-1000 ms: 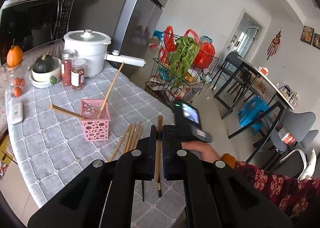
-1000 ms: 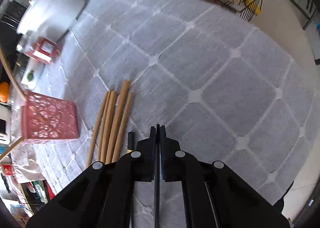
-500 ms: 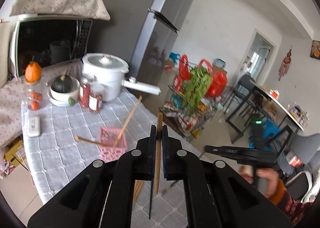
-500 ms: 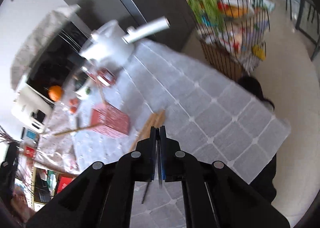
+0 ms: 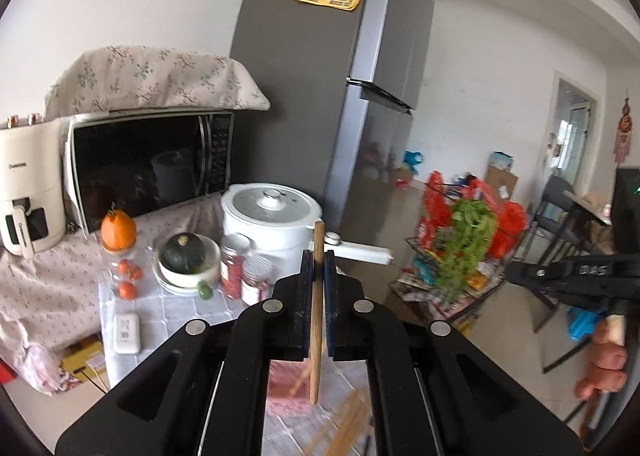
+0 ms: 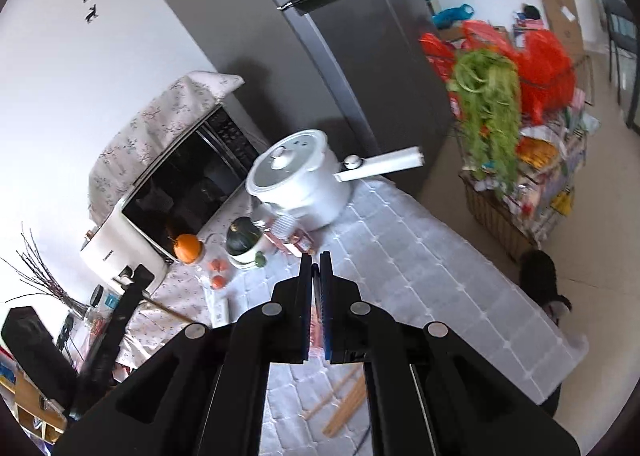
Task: Organize utensils
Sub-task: 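Carry the chopstick over the pink basket and open the left gripper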
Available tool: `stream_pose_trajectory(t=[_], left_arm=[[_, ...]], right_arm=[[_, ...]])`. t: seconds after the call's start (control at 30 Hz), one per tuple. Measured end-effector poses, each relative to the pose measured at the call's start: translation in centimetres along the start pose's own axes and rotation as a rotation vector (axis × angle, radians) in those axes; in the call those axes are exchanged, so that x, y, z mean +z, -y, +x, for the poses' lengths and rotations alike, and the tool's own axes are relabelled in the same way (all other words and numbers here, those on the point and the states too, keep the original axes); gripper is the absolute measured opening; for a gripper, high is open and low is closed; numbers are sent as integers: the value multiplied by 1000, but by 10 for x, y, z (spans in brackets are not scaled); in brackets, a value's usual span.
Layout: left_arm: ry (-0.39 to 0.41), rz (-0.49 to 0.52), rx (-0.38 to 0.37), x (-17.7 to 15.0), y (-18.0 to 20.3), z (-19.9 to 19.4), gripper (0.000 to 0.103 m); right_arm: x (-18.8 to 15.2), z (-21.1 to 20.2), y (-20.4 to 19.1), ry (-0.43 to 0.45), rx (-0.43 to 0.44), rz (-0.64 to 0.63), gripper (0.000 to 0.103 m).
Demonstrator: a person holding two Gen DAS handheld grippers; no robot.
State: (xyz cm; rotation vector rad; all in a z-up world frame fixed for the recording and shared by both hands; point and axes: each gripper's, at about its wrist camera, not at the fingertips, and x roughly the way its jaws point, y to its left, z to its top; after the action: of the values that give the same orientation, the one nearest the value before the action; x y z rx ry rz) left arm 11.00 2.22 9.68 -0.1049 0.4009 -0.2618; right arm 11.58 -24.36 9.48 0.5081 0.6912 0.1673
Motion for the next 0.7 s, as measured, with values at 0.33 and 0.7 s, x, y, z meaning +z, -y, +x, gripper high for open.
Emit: stream_pose_trajectory(t=[0.33,0.7], left_arm=[[-61,-64,62,-23,-27,42,7],[-3,-221,51,-16,-75,-4,14]], right_arm=[[-10,59,-28,-84,-6,-40,4],[-24,96,-57,-121,-74,-115,4]])
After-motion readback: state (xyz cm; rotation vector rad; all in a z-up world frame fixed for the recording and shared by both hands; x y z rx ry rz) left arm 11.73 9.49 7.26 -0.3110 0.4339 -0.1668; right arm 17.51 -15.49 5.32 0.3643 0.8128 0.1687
